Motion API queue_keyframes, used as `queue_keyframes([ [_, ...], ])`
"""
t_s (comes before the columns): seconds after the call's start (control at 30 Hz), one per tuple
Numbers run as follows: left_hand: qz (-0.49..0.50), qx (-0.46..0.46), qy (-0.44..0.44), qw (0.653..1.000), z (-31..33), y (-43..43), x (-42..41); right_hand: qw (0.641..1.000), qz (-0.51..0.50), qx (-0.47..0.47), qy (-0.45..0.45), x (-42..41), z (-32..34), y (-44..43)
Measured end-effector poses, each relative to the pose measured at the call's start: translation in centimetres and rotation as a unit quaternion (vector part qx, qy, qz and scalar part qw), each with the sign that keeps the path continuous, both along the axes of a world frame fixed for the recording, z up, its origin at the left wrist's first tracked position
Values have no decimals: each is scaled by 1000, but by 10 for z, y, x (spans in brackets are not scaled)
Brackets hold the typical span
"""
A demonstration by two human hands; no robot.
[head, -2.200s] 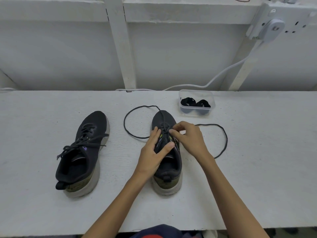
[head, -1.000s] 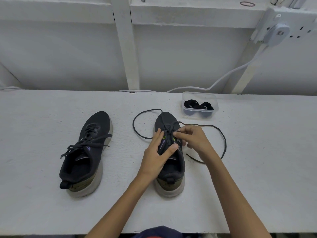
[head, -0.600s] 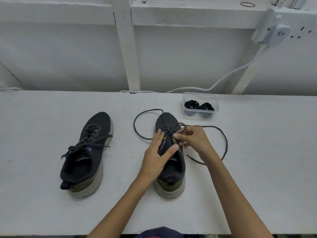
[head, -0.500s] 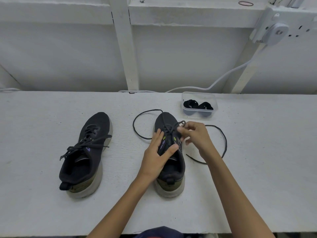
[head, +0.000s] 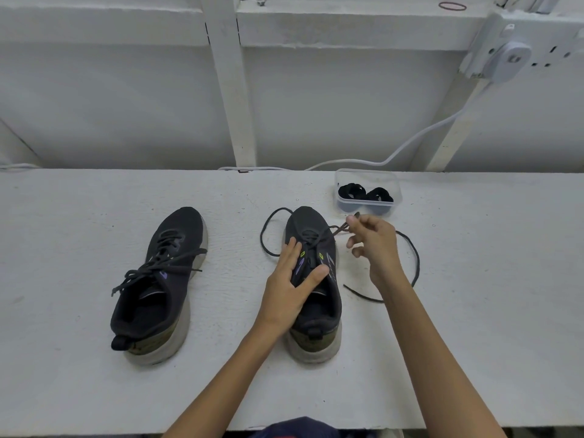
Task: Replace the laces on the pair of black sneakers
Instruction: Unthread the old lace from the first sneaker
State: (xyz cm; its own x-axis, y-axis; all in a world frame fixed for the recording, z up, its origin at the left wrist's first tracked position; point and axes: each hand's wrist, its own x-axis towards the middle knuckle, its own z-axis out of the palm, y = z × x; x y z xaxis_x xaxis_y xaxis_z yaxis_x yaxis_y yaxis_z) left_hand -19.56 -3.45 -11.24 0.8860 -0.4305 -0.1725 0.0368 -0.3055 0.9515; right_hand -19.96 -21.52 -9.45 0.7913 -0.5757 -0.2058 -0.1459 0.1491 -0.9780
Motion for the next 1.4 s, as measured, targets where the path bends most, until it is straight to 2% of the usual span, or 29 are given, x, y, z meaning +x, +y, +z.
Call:
queue_keyframes([
  [0.13,-1,3,-6,1000,0,-1,1,980,159,-78,92,-5,-4,10],
  [0.17,-2,3,-8,1000,0,-1,1,976,170,-97,92,-4,-5,12],
  [0.23,0,0,-4,1000,0,0,0,988,107,-98,55,-2,-5,11],
  [0.33,1,-5,0,1000,-1,0,0,997,-55,-40,-25,0,0,0],
  [0.37,1,-5,0,1000,-1,0,0,997,-62,-19,-31,0,0,0],
  [0.43,1,-3,-4,1000,-1,0,0,1000,9,-10,6,-3,-2,7],
  [0.53,1,5,-13,1000,-1,0,0,988,126,-61,69,-7,-11,19],
  [0.6,1,6,-16,1000,-1,0,0,990,107,-75,44,-5,-12,18],
  [0.67,-1,6,-13,1000,-1,0,-1,997,28,-72,12,-4,-10,14],
  [0.77,-2,2,-8,1000,-1,0,-1,997,-61,-21,-30,-3,-7,11],
  [0.83,1,1,-11,1000,-1,-1,-1,1000,-14,-16,-9,-6,-8,14],
  [0.93,1,7,-19,1000,-1,-1,-1,991,101,-74,44,-8,-12,21],
  [0.97,0,9,-19,1000,-2,-1,-1,990,98,-90,38,-8,-12,22],
  [1.03,0,6,-16,1000,-2,-1,-1,995,25,-99,13,-5,-10,18],
  [1.1,0,-2,-11,1000,-2,-1,-1,996,-60,-66,-20,-3,-6,11],
  [1.13,0,-4,-10,1000,-2,-1,-1,996,-72,-46,-29,-3,-5,9],
  [1.2,0,-2,-10,1000,-2,-1,-1,999,-11,-41,-10,-3,-3,9],
  [1.3,1,8,-13,1000,0,-1,-1,988,115,-88,55,-4,-9,17],
  [1.33,-1,9,-14,1000,0,-1,-1,987,117,-100,52,-4,-10,19],
  [1.4,-4,8,-10,1000,0,-1,-1,993,54,-100,20,-1,-11,17],
])
